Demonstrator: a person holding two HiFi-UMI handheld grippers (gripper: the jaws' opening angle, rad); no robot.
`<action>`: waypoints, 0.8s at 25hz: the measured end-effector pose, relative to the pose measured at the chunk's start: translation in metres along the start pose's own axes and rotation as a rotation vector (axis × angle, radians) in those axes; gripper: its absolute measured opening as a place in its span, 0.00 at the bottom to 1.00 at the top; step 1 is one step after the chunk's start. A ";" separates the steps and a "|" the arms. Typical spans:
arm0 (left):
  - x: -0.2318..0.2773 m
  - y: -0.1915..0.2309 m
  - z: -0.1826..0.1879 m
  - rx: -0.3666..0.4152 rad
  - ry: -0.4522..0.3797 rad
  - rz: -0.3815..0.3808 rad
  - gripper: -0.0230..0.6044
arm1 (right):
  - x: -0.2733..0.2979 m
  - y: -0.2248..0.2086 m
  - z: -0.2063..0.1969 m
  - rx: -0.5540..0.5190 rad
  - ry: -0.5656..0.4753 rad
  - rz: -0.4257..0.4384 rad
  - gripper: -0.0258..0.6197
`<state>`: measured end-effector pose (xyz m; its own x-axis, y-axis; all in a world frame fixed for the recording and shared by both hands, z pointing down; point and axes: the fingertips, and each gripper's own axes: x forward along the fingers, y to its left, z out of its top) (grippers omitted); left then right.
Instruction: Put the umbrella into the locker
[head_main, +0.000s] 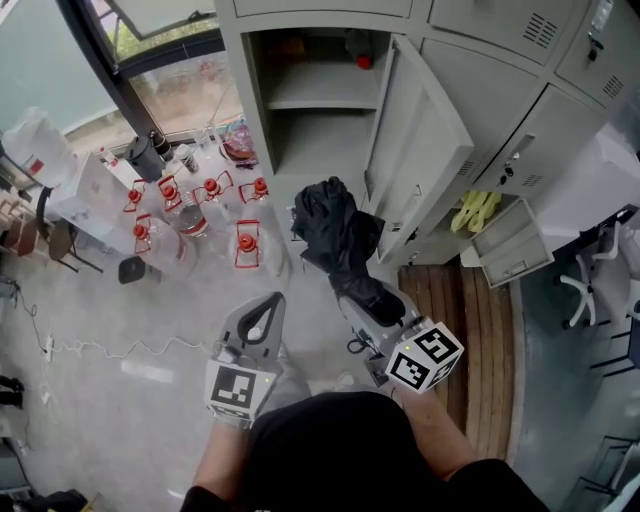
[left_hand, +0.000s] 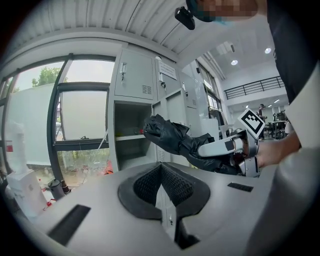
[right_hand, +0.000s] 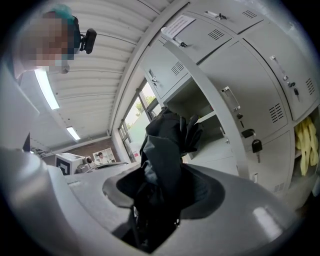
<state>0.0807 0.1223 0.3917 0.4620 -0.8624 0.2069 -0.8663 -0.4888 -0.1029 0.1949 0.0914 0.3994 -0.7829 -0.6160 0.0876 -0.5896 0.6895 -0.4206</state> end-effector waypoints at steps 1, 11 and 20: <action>0.003 0.010 0.001 -0.034 0.004 0.001 0.04 | 0.009 0.000 0.001 0.005 -0.003 -0.006 0.36; 0.025 0.123 0.000 -0.056 -0.014 -0.099 0.04 | 0.110 0.000 0.018 0.042 -0.068 -0.117 0.36; 0.024 0.183 -0.014 -0.042 -0.036 -0.213 0.04 | 0.146 -0.003 0.017 0.076 -0.102 -0.274 0.36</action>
<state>-0.0692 0.0141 0.3912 0.6411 -0.7449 0.1847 -0.7553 -0.6551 -0.0201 0.0855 -0.0065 0.3983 -0.5700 -0.8132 0.1176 -0.7568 0.4639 -0.4605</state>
